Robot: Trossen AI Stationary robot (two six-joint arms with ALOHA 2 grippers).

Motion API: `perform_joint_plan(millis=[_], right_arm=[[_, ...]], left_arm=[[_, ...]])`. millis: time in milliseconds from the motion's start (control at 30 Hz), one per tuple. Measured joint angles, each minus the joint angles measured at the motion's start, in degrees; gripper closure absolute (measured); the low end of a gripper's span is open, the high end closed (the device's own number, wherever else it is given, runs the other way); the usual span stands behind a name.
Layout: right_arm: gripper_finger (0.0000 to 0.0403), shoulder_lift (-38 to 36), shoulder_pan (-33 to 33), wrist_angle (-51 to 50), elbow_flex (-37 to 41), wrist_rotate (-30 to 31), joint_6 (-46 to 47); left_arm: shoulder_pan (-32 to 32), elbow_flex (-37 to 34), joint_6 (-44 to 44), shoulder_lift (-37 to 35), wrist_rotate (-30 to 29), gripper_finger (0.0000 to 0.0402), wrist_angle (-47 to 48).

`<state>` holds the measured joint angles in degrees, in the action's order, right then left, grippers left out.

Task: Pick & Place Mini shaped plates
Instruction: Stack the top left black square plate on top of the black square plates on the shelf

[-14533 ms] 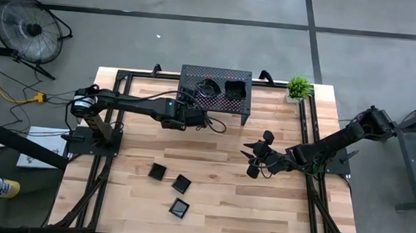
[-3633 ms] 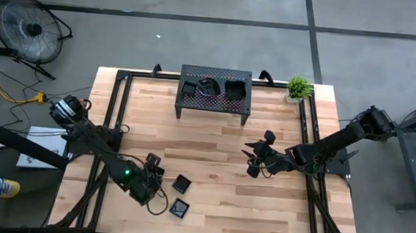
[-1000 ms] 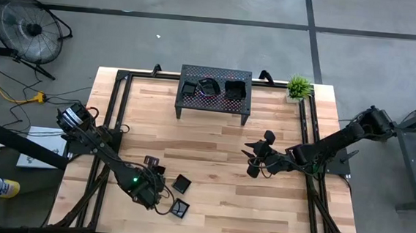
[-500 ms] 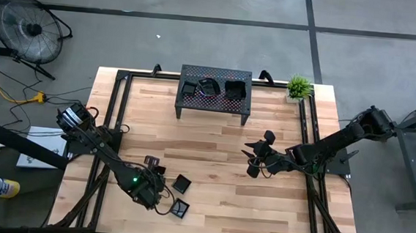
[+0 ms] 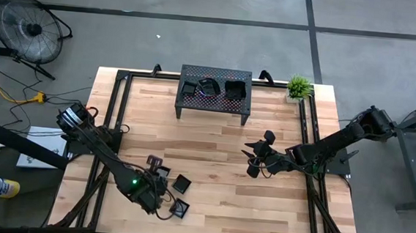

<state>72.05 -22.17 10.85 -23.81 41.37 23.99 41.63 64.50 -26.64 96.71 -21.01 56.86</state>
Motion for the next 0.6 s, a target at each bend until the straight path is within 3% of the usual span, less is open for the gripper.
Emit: perform_joint_plan(millis=[367,600], right_arm=[[0.0273,0.0,-0.02,0.11,0.0,0.0,0.0],[0.0273,0.0,0.0,0.13,0.0,0.02,0.0]], left_arm=[[-0.93,9.81,1.99,0.02,-12.06,0.0401,12.32],[-5.85,13.65,9.71,0.06,-17.72,0.0401,14.9]])
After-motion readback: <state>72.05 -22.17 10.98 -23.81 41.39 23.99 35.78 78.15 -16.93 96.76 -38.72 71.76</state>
